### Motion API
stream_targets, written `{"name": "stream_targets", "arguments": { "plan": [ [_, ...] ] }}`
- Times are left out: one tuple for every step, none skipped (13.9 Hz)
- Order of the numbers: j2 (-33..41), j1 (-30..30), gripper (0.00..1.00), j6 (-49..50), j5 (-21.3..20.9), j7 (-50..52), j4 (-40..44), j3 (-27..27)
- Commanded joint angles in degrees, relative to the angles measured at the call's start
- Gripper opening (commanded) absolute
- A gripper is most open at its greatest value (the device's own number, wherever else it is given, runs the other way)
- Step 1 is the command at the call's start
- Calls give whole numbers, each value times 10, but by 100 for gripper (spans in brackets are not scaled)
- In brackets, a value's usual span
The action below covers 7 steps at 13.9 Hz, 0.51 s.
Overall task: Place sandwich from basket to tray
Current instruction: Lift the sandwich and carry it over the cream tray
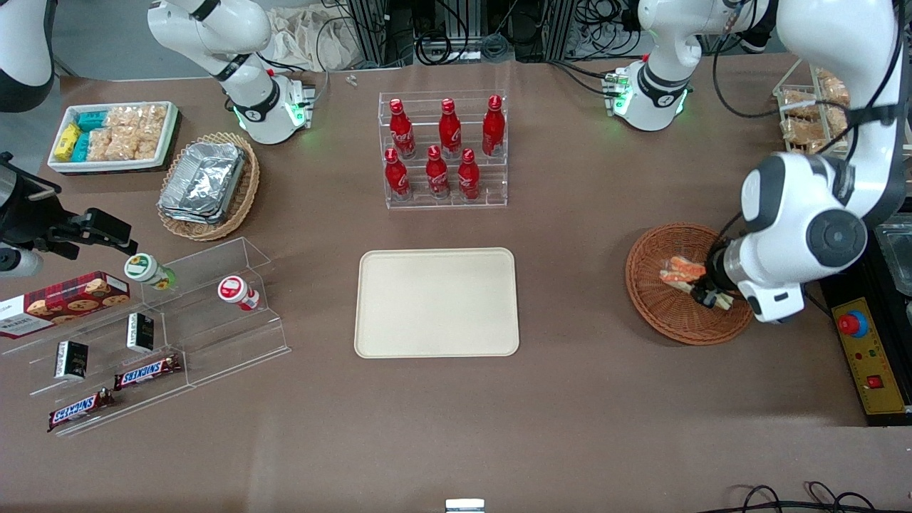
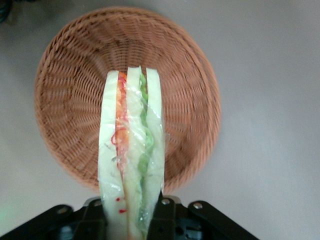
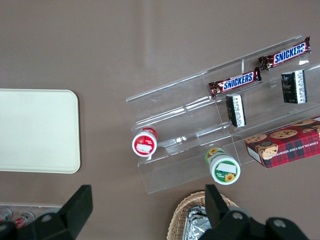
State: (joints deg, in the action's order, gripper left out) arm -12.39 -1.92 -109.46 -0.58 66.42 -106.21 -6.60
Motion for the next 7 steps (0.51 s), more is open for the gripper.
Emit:
{"name": "stream_targets", "arguments": {
  "plan": [
    [9,-5,0,51,-7,-30,42,-66],
    [5,-5,0,56,-10,-37,60,-95],
    [2,-5,0,53,-9,-44,66,-122],
    [-2,-7,0,45,-9,-50,71,-148],
    [-13,-14,0,29,-10,-64,78,-172],
    [-24,-29,0,12,-13,-74,83,-188],
    [-39,-60,0,-13,-40,-75,86,-191]
  ]
}}
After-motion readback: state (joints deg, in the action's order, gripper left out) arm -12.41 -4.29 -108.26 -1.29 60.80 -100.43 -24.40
